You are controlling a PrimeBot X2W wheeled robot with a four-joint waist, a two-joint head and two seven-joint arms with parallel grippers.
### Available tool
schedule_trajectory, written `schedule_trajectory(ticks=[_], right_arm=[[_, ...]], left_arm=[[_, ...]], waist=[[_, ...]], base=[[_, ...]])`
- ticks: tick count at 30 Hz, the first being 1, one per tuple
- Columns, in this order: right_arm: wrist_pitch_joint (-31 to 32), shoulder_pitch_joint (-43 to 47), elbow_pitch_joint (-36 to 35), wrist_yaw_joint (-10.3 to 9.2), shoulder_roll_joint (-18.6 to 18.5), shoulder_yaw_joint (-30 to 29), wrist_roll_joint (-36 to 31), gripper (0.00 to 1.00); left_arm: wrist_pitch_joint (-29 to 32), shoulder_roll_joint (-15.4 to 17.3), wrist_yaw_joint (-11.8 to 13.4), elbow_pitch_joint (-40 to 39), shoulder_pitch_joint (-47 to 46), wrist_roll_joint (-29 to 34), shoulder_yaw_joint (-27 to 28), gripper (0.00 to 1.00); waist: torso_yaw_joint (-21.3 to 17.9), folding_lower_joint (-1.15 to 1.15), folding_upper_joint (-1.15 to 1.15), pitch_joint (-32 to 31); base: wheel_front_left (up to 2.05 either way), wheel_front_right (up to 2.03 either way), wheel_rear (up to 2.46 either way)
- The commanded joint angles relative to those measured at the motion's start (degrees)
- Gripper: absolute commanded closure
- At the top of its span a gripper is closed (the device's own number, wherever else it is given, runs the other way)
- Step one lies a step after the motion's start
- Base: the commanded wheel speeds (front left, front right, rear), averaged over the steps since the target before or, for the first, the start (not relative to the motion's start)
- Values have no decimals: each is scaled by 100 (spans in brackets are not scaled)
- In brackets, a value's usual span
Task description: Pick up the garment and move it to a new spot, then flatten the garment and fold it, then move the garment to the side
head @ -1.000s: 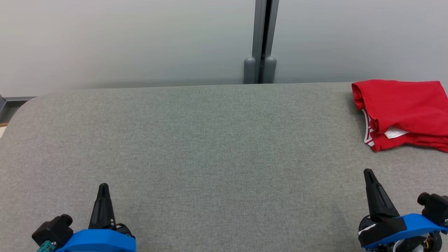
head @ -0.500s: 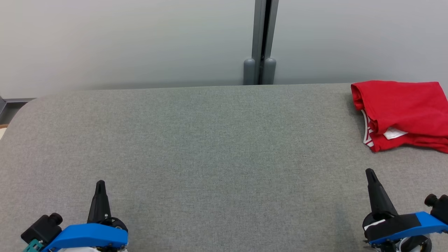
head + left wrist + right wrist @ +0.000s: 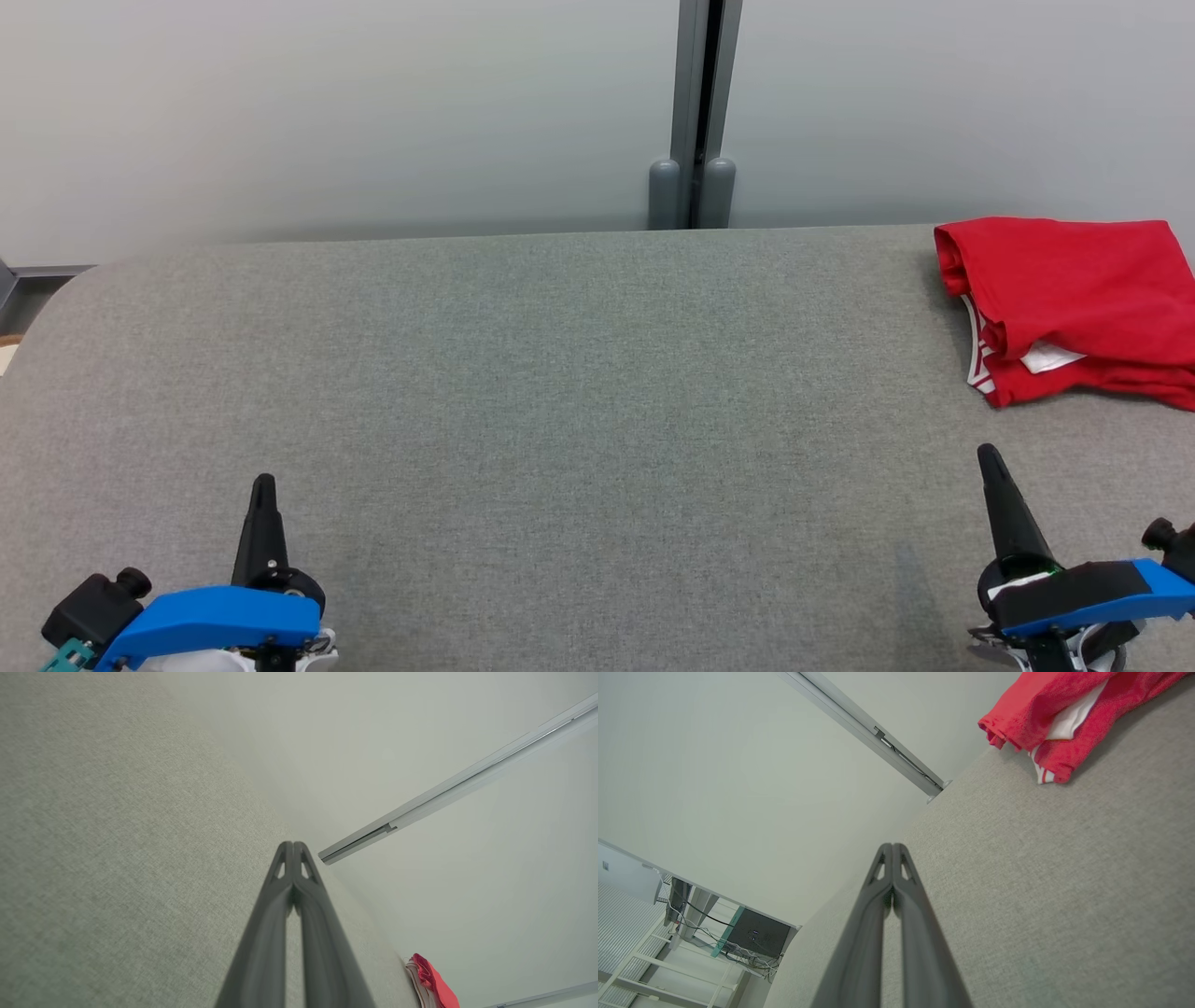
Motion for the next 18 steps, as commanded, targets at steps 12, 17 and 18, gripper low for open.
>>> schedule_trajectory(ticks=[12, 17, 18], right_arm=[[122, -210, 73, 2, -27, -42, 927, 100], [161, -238, 117, 2, -28, -51, 1234, 100], [169, -244, 125, 2, -28, -52, 1294, 100]], left_arm=[[222, 2, -68, -78, -206, -868, 110, 100], [304, 1, -84, -80, -230, -1160, 131, 100], [316, 0, -87, -79, -230, -1218, 135, 100]], waist=[[-5, 0, 0, -25], [-7, 0, 0, -36], [-7, 0, 0, -38]], base=[[0, 0, 0], [0, 0, 0], [0, 0, 0]])
